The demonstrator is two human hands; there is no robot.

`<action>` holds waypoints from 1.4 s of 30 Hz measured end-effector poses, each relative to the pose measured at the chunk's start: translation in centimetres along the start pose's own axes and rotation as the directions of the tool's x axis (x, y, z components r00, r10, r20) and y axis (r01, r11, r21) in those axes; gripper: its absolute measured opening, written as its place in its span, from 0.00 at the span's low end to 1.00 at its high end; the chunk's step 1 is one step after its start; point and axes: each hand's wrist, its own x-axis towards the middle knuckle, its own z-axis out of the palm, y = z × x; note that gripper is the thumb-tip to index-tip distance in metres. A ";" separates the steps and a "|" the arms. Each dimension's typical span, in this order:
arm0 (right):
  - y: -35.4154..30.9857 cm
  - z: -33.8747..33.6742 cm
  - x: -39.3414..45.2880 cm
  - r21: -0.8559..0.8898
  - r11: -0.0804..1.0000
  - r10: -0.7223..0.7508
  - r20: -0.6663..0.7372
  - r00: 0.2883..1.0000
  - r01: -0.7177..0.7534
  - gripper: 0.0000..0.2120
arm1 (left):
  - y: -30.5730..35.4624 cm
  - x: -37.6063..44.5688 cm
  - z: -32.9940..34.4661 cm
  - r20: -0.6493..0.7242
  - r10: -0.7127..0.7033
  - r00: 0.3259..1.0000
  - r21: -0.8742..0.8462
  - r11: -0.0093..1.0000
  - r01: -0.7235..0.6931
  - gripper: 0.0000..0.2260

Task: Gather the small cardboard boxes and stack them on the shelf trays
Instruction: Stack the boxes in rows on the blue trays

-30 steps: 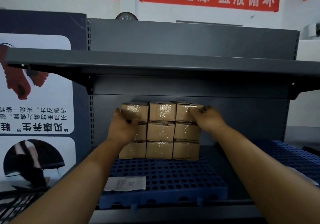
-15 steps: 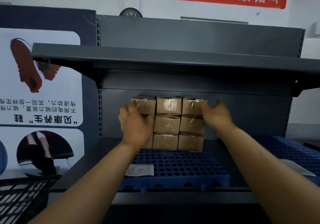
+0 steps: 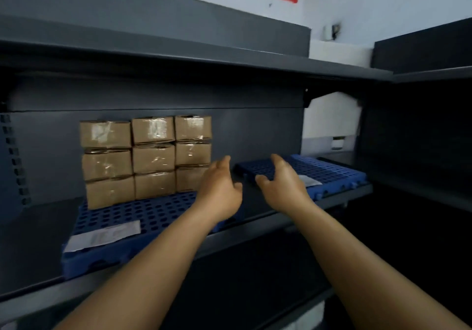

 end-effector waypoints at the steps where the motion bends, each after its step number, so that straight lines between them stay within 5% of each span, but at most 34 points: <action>1: 0.9 -1.0 -0.3 -0.026 0.999 0.027 -0.021 0.999 -0.028 0.32 | 1.0 0.1 0.9 0.014 0.032 0.999 -0.009 0.999 -0.032 0.29; 17: 16.3 -22.7 -10.4 -0.142 0.882 0.368 -0.385 0.846 -0.449 0.32 | 22.4 -3.0 18.4 0.265 0.442 0.857 -0.271 0.887 -0.373 0.29; 27: 25.5 -38.2 -19.3 -0.142 0.806 0.409 -0.568 0.714 -0.575 0.31 | 39.4 -11.0 29.2 0.359 0.608 0.708 -0.517 0.761 -0.392 0.28; 36: 31.5 -49.1 -28.3 -0.099 0.704 0.382 -0.782 0.492 -0.703 0.30 | 52.2 -17.1 36.7 0.395 0.750 0.531 -0.680 0.627 -0.379 0.28; 42: 34.3 -54.5 -32.9 -0.032 0.638 0.296 -0.913 0.283 -0.770 0.30 | 59.3 -19.8 40.8 0.413 0.823 0.390 -0.784 0.540 -0.307 0.27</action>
